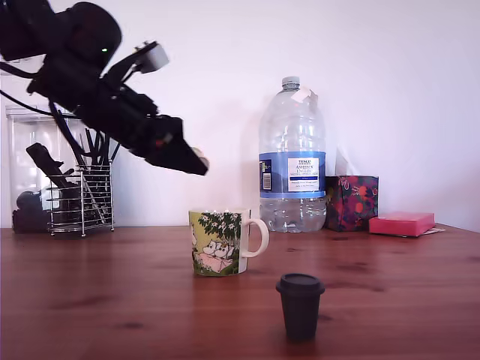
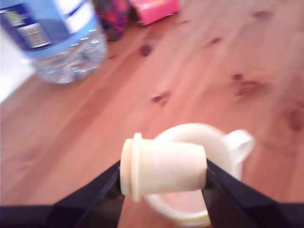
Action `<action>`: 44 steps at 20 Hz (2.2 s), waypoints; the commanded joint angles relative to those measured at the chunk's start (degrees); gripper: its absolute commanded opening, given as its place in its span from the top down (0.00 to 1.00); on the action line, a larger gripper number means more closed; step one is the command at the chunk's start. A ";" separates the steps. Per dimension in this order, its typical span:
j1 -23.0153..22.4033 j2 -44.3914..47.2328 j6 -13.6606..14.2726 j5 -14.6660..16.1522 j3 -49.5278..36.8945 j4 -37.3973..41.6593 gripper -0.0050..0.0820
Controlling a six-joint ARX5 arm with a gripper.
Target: Pick up the coffee capsules from the table one by one and drop them inside the nearest coffee cup
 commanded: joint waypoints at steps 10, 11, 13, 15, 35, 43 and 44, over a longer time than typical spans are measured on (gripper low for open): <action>-2.80 8.98 -4.52 -2.73 16.90 -20.41 0.56; -2.80 9.84 -4.55 -2.71 18.23 -22.67 0.56; -2.78 10.93 -4.50 -2.78 19.50 -25.66 0.56; -2.78 11.28 -4.44 -2.84 19.50 -26.75 0.56; -5.05 10.47 -3.58 -5.29 21.86 -31.32 0.32; -4.98 5.11 -10.84 -5.33 22.36 -39.34 0.97; -4.98 3.93 -10.84 -5.33 21.29 -38.49 0.97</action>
